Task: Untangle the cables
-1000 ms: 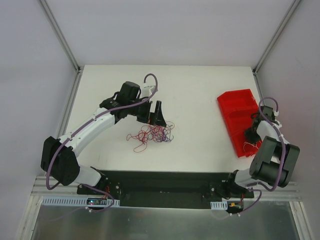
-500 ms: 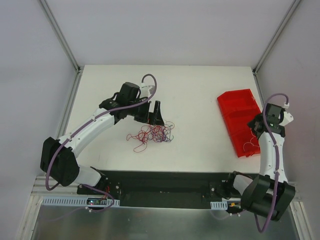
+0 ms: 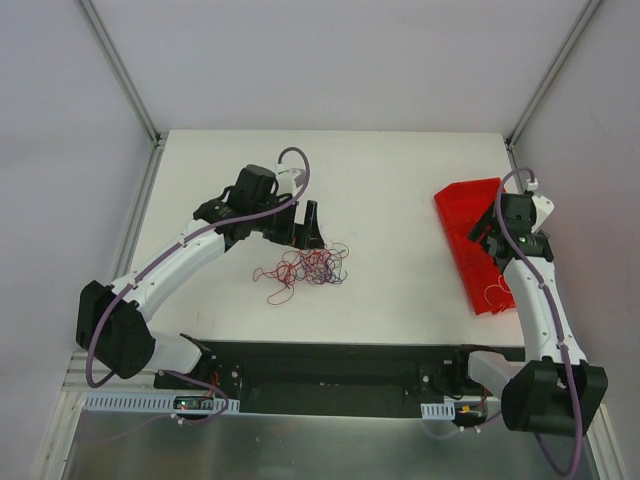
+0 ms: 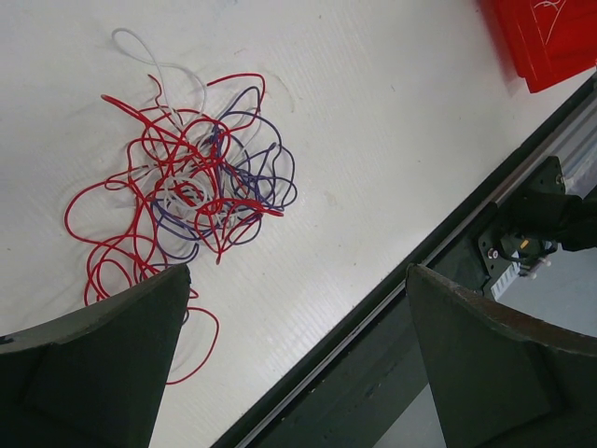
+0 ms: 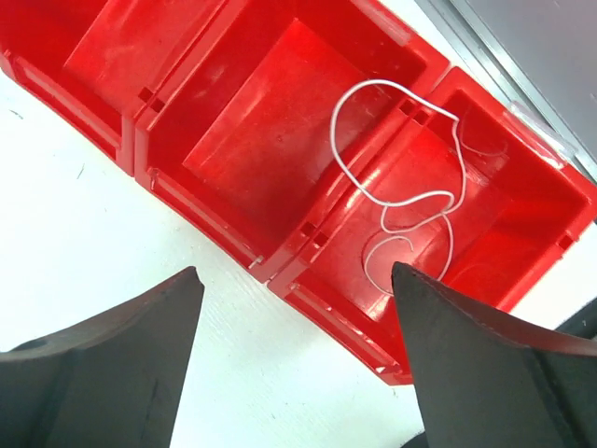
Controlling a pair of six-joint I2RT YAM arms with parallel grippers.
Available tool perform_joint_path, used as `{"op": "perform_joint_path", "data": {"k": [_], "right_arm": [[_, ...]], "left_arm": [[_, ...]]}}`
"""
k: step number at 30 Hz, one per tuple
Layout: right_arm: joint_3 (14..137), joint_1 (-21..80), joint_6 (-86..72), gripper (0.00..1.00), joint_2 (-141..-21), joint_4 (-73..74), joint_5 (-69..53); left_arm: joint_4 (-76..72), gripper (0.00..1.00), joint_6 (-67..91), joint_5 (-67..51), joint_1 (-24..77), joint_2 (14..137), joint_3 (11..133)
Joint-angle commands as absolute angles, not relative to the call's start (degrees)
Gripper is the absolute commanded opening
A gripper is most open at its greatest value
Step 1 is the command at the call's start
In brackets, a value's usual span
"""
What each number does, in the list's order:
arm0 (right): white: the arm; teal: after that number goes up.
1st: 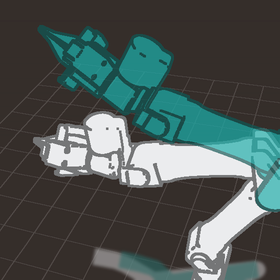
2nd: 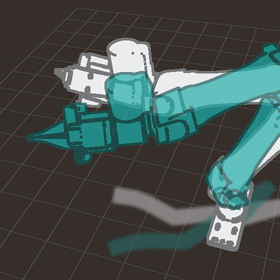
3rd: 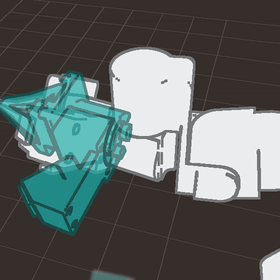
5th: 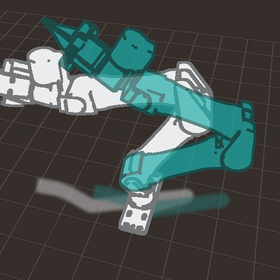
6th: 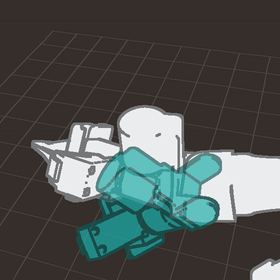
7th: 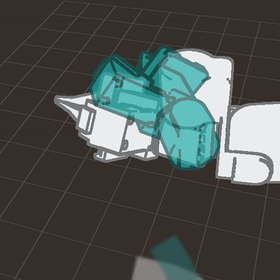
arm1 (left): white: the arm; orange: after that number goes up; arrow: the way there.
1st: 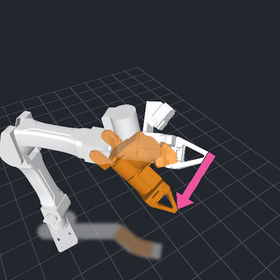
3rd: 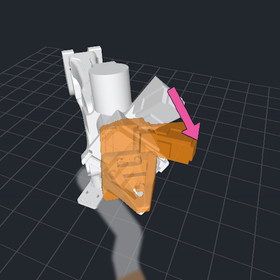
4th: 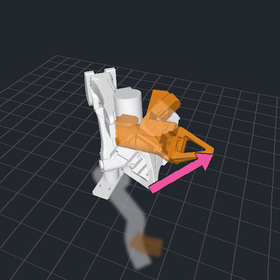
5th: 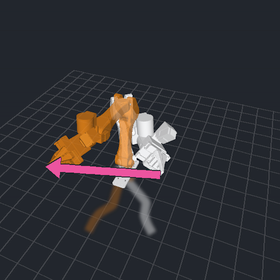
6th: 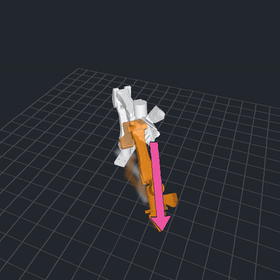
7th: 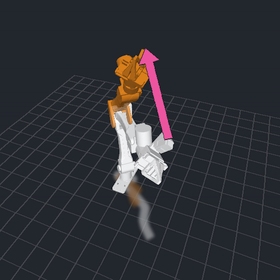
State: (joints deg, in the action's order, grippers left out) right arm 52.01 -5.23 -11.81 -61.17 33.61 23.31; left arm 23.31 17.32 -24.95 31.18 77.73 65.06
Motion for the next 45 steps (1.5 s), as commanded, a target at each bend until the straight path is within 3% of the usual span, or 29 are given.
{"op": "perform_joint_path", "data": {"k": [1,5,12,21,28,45], "right_arm": [[54.1,-4.5,-11.2,0.87,-64.1,32.4,27.5],[54.8,-11.4,-14.2,0.87,-67.7,33.4,26.7],[59.8,-11.7,-15.7,0.84,-77.7,30.4,30.1],[67.1,-11.6,-18.5,0.6,-88.1,30.4,31.6],[69.7,-9.2,-18.2,0.51,-94.2,29.9,31.5],[68.2,-7.6,-18.5,0.54,-94.6,30.6,35.9]], "left_arm": [[23.8,0.99,17.0,-24.3,31.6,76.5,65.0],[24.2,0.99,17.3,-25.2,31.6,75.8,64.3],[26.3,0.99,17.8,-27.1,31.6,78.0,65.6],[26.5,0.99,20.5,-27.9,31.6,77.7,66.2],[26.5,0.99,21.4,-28.3,31.6,77.2,65.7],[26.5,0.99,21.3,-29.0,31.6,77.8,65.0]]}}
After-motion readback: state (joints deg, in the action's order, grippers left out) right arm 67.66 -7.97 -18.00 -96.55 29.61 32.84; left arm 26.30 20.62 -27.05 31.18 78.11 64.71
